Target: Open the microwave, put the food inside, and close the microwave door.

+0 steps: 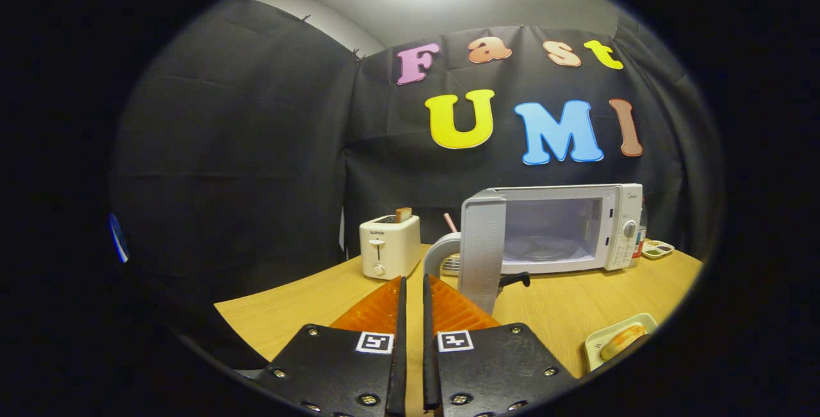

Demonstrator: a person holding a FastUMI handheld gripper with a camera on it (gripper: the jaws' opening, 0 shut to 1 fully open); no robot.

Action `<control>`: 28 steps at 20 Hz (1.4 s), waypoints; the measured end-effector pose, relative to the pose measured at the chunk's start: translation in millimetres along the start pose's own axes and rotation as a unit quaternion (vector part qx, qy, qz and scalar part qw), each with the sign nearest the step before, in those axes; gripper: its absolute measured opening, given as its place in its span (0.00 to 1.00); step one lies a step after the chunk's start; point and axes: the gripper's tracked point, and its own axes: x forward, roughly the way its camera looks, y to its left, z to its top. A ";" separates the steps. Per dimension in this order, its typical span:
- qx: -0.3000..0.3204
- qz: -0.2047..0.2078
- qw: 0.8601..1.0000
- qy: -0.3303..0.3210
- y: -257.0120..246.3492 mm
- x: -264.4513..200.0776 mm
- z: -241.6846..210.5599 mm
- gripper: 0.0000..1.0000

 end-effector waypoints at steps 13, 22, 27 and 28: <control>0.007 -0.009 0.995 0.096 -153.2 -86.6 -45.3 0.98; 0.002 -0.121 0.982 0.146 -259.8 -127.9 -101.2 0.98; -0.006 -0.138 0.973 0.187 -273.6 -129.0 -128.0 0.98; -0.006 -0.136 0.972 0.192 -272.9 -128.1 -131.5 0.98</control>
